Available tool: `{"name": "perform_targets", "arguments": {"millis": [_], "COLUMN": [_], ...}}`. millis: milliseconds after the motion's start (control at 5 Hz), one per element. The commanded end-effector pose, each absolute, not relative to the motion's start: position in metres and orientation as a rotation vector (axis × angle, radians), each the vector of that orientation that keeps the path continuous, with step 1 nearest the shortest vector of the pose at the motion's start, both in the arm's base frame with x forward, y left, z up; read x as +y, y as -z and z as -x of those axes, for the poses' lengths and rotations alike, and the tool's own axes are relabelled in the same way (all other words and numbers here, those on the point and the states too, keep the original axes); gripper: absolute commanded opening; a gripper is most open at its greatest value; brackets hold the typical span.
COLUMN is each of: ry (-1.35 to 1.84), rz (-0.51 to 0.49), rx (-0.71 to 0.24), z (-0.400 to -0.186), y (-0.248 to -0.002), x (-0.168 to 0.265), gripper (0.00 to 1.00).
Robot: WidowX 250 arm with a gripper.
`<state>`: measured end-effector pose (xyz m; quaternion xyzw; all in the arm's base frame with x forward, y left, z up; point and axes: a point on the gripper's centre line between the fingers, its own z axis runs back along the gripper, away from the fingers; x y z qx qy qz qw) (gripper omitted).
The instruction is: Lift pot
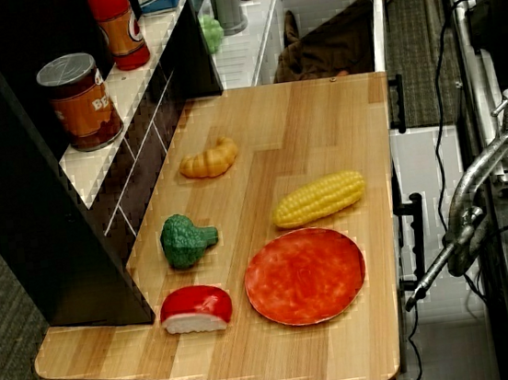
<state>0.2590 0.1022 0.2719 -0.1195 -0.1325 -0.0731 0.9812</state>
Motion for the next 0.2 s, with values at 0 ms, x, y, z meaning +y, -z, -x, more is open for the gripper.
{"name": "perform_targets", "arguments": {"millis": [0], "ry": [0.147], "rz": [0.207], "rx": [-0.315], "z": [-0.2589], "y": [-0.2856], "x": [0.1085], "gripper": [0.0]}}
